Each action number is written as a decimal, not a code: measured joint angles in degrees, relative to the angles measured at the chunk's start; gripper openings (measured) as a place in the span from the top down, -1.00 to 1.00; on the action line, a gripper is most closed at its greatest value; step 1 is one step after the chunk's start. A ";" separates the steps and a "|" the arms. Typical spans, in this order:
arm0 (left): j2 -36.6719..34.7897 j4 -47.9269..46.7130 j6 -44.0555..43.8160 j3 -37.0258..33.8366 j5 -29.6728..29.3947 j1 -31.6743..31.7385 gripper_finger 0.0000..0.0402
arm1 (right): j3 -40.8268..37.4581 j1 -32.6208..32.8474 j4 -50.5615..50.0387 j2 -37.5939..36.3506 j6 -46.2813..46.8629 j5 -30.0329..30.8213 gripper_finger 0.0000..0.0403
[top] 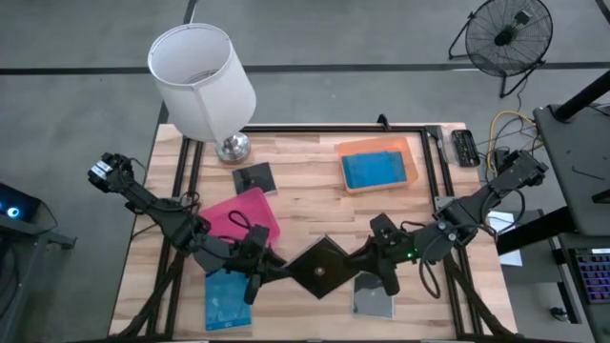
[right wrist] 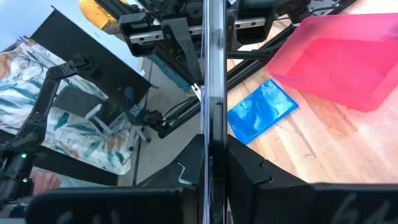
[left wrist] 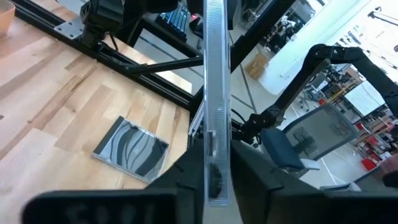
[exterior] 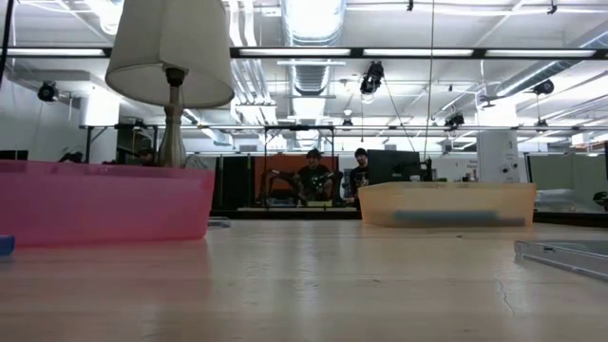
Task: Pick & place jewel cases by type
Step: Put the bottom left black CD case into the pink bin
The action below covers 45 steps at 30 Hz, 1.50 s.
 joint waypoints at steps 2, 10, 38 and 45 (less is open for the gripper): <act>0.00 0.21 0.01 -0.02 0.04 -0.01 0.88 | 0.00 0.00 0.02 0.00 -0.62 -0.02 0.83; -0.04 0.22 0.63 0.00 0.32 -0.01 0.95 | 0.00 0.00 0.94 -0.01 -2.78 -0.04 0.68; -5.00 -27.48 -37.65 0.04 -13.08 2.27 0.96 | -2.10 -1.75 -15.99 -19.47 -14.58 13.57 0.09; -5.67 -36.49 -50.28 0.02 -11.28 2.25 0.96 | -4.18 -1.75 -15.98 -18.84 -14.84 13.39 0.11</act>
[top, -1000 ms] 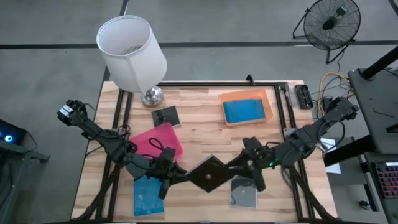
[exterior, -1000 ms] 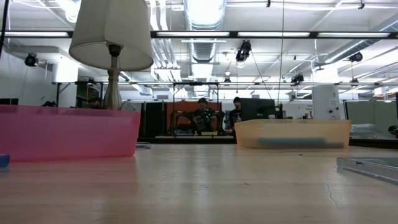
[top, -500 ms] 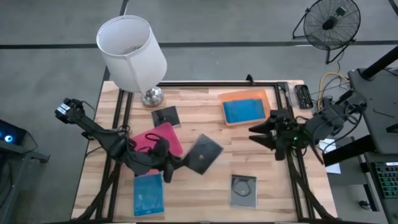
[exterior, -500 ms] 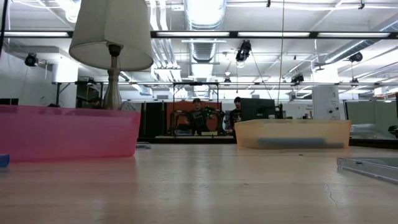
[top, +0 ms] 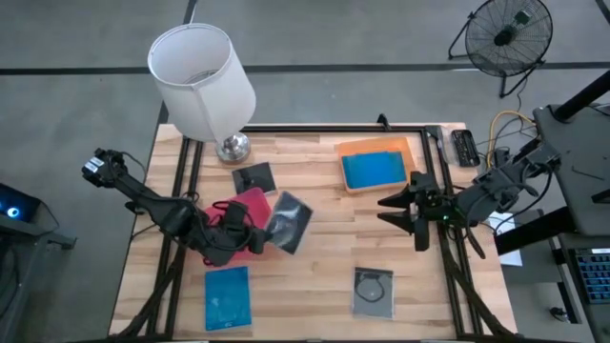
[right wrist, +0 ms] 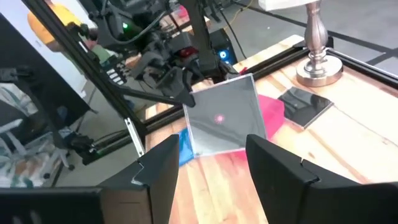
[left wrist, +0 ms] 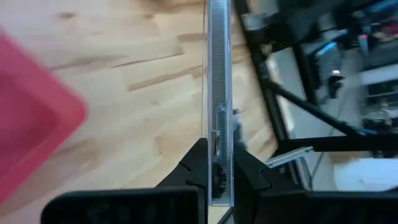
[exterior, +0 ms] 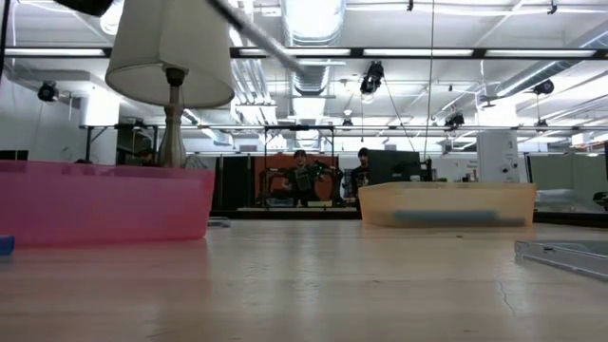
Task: Pick & place jewel cases by type
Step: Put the bottom left black CD case into the pink bin
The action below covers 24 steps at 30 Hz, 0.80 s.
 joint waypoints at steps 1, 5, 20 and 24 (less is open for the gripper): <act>-0.34 -1.75 -1.40 0.00 0.79 0.00 0.96 | -0.23 0.00 0.07 0.08 0.00 -0.05 0.12; -2.36 -8.13 -5.01 0.00 4.93 0.45 0.96 | -1.57 0.00 0.13 0.11 -0.20 -1.93 0.13; -10.38 -19.64 -17.11 0.00 6.01 1.49 0.96 | -7.30 0.02 0.72 0.11 4.41 -3.61 0.14; -9.68 -23.60 -25.34 0.00 5.81 1.47 0.96 | -7.64 0.02 2.47 0.11 3.93 -3.22 0.16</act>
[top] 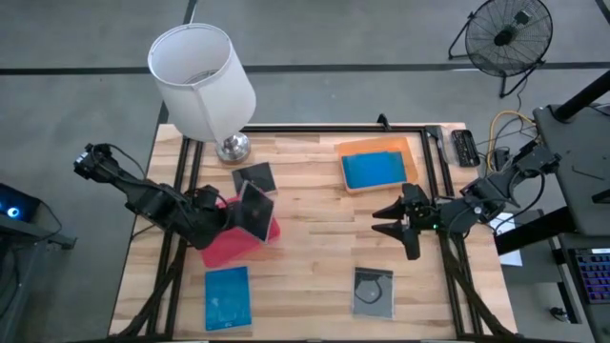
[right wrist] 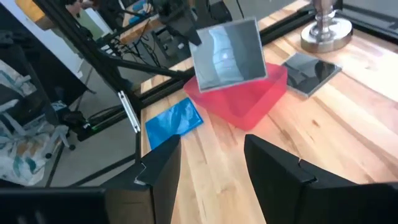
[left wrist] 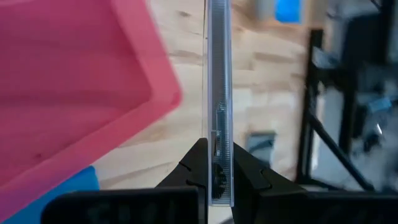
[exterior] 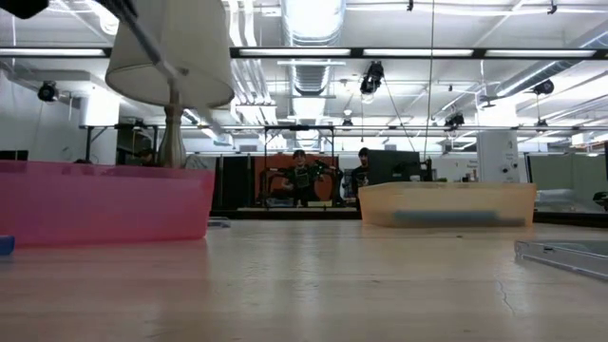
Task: Pick & place jewel cases by type
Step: Put the bottom left black CD case into the pink bin
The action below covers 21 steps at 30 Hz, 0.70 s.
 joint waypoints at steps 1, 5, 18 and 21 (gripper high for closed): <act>0.54 -0.95 -2.36 0.00 0.02 -0.07 0.96 | -0.04 0.00 0.47 0.00 -0.19 0.21 0.16; 2.82 -2.83 -9.17 -0.06 0.94 -0.16 0.96 | -0.07 0.00 1.65 0.00 -1.86 0.36 0.18; 8.17 -5.22 -15.25 -0.07 -7.79 0.47 0.96 | -0.16 -0.02 1.43 0.04 -4.62 0.34 0.16; 9.24 -5.48 -15.29 -0.07 -14.04 0.45 0.96 | -0.16 -0.02 1.43 0.06 -5.00 0.33 0.16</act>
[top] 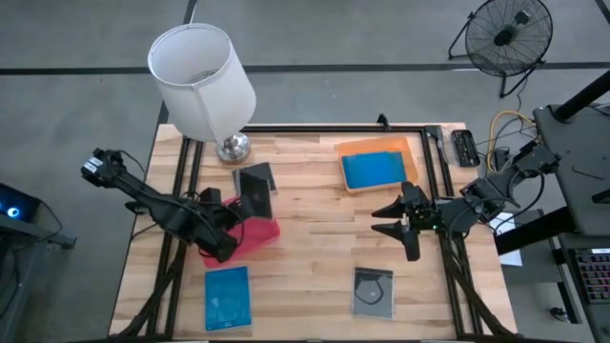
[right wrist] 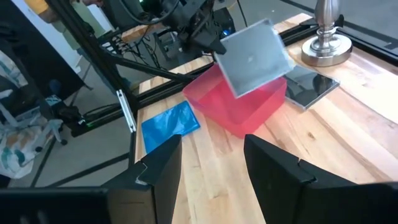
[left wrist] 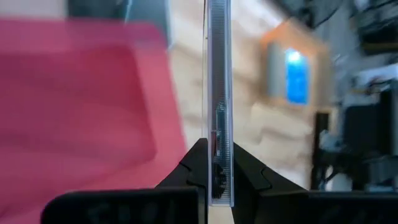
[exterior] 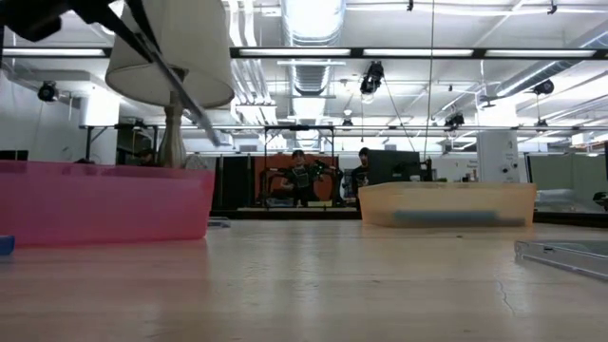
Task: Pick & place jewel cases by type
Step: Put the bottom left black CD case into the pink bin
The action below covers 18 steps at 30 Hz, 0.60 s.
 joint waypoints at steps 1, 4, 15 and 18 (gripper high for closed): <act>0.27 0.01 -0.03 0.00 -2.18 -0.02 0.96 | 0.00 0.00 0.00 -0.02 -0.13 -0.01 0.16; 1.00 0.37 -0.08 0.00 -8.45 -0.22 0.96 | 0.00 -0.03 0.00 -0.02 -1.12 -0.01 0.16; 6.70 3.36 -1.32 -1.62 -17.37 -0.66 0.98 | 0.00 -1.27 0.02 -0.05 -1.47 0.26 0.16; 7.63 5.38 -1.35 -2.72 -19.33 -1.20 0.98 | 0.00 -1.27 0.02 -0.06 -1.81 0.28 0.16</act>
